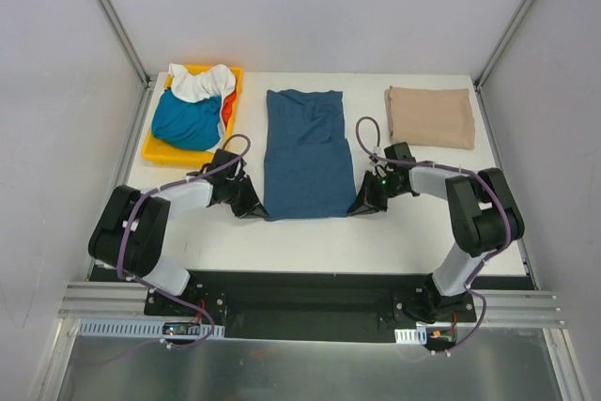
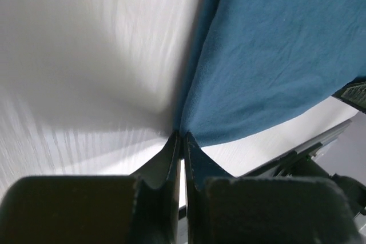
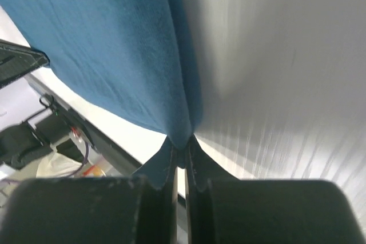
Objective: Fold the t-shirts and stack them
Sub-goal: Fold the tshirt
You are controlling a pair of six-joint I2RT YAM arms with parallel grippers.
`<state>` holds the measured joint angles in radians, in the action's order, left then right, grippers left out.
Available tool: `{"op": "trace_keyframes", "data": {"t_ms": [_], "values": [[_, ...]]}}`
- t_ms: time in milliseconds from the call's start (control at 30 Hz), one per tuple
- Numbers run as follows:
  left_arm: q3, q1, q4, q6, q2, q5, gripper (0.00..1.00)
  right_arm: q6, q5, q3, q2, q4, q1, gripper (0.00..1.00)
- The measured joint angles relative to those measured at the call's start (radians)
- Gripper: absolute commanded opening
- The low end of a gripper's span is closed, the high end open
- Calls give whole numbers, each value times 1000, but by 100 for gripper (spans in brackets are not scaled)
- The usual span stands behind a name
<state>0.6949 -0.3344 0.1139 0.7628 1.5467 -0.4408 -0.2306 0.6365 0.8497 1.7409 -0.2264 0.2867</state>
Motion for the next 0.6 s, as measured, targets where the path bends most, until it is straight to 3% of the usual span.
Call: {"op": "trace_keyframes", "data": {"t_ms": [300, 600], "values": [[-106, -90, 182, 18, -393, -11, 0, 5, 53, -137, -340, -211, 85, 1], [-6, -129, 476, 34, -689, -6, 0, 111, 163, 34, -530, -602, 145, 1]]}}
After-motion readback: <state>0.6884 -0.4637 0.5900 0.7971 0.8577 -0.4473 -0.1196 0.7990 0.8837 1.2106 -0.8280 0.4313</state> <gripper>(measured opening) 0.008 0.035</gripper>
